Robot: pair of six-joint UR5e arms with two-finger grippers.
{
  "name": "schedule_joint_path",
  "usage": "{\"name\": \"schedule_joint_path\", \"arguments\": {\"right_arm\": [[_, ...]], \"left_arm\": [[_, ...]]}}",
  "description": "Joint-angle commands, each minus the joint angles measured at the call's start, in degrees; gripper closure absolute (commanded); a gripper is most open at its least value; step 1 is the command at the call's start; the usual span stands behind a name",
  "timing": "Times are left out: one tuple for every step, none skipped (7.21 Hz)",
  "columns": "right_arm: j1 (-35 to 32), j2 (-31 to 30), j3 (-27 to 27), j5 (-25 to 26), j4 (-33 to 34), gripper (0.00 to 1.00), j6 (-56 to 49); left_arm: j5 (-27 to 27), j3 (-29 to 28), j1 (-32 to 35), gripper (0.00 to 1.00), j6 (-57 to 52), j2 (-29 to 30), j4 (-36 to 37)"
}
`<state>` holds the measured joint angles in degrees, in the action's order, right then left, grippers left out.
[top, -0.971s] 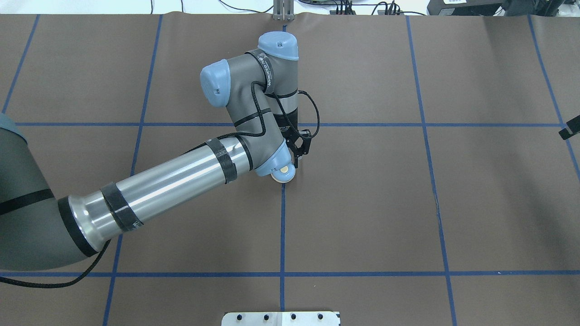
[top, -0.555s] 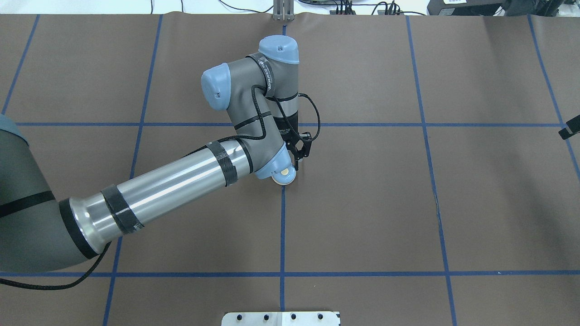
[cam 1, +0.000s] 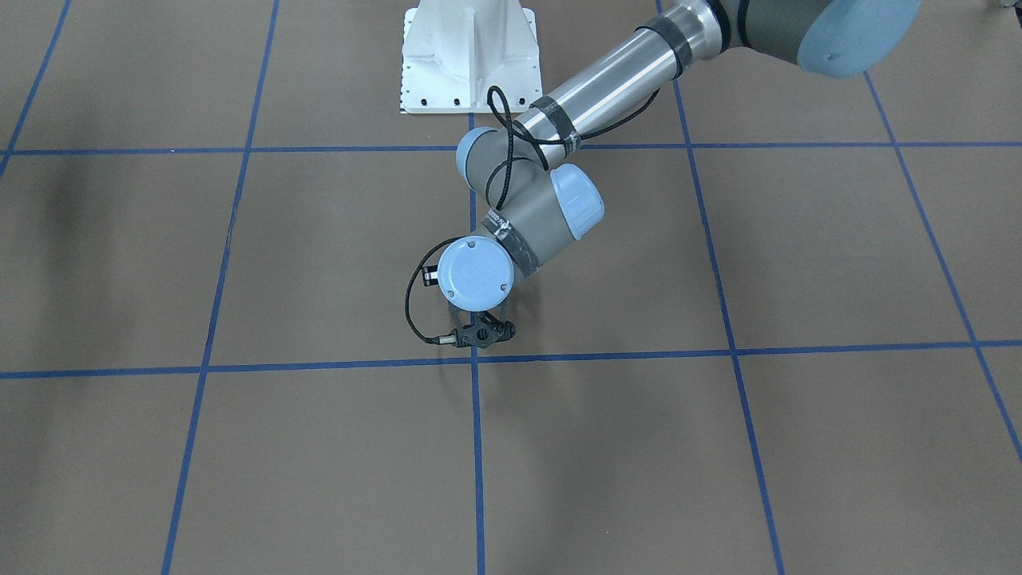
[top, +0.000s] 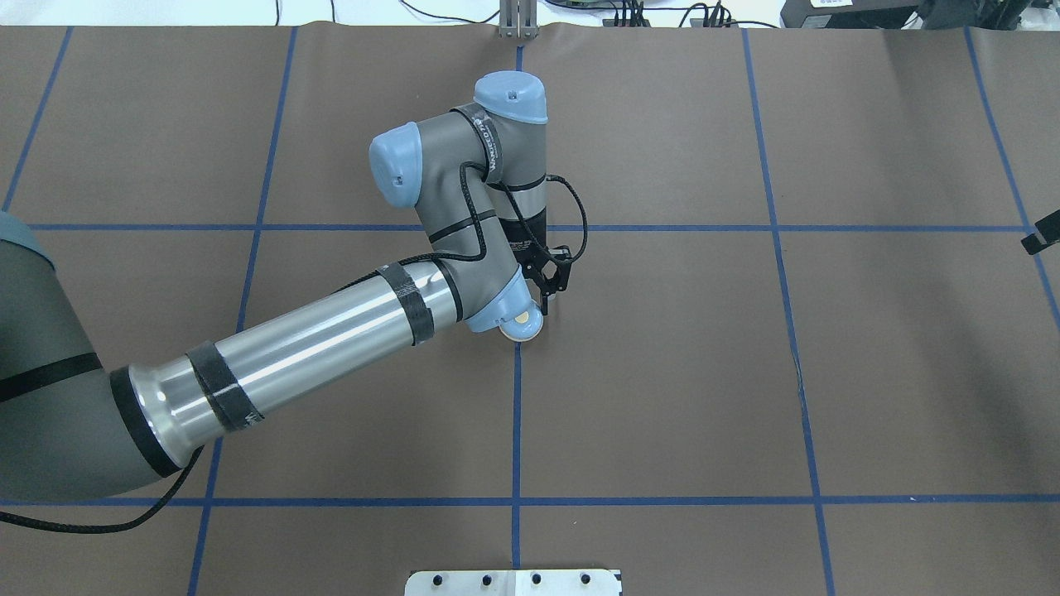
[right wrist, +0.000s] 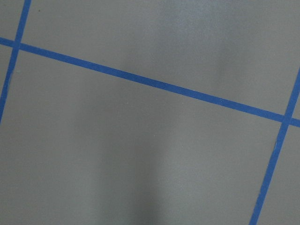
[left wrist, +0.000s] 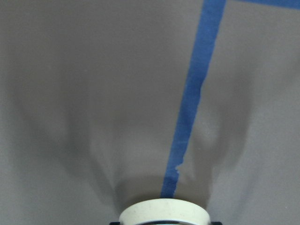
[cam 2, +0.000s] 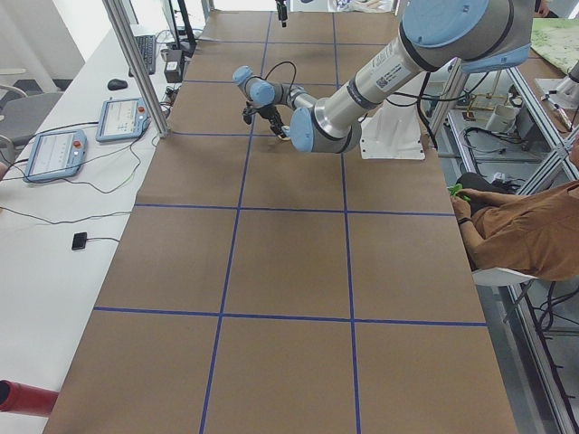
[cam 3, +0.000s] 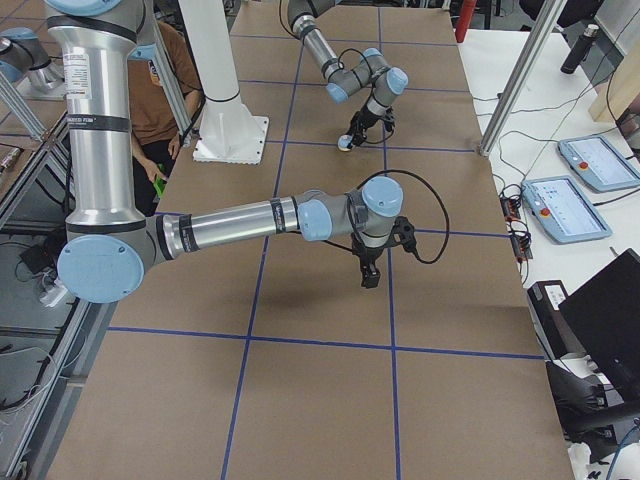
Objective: Place and press bell with both arms
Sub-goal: 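Lower the bell onto the grid crossing with the left gripper, then open the left gripper and lift away while the right arm reaches in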
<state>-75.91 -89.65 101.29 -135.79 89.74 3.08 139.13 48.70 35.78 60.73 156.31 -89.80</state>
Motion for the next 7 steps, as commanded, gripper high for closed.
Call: {"name": "schedule_joint_path", "arguments": {"right_arm": [[0.1,0.0,0.1,0.0,0.0,0.00,0.0],[0.1,0.0,0.2,0.0,-0.1,0.00,0.0],[0.1,0.9,0.7,0.0,-0.1,0.00,-0.1],[0.4,1.1,0.8,-0.5,-0.8,0.00,-0.1],[1.4,1.2,0.8,-2.4,-4.7,0.00,4.7],[5.3,2.2,0.7,-3.2,-13.4,0.00,15.9],[9.9,3.0,1.1,-1.7,-21.9,0.00,28.2]], "left_arm": [[0.0,0.0,0.0,0.15,0.0,-0.1,-1.3],[0.0,0.4,0.2,0.03,0.0,0.0,-1.3],[0.0,2.3,1.4,0.01,0.3,0.0,-1.3],[0.0,6.4,3.6,0.01,0.3,-0.2,-0.6],[0.1,9.3,5.6,0.01,0.3,-0.9,0.8],[-0.1,13.6,8.1,0.01,-0.3,-2.0,5.3],[-0.2,19.0,11.1,0.01,-0.8,-5.4,7.3]]}}
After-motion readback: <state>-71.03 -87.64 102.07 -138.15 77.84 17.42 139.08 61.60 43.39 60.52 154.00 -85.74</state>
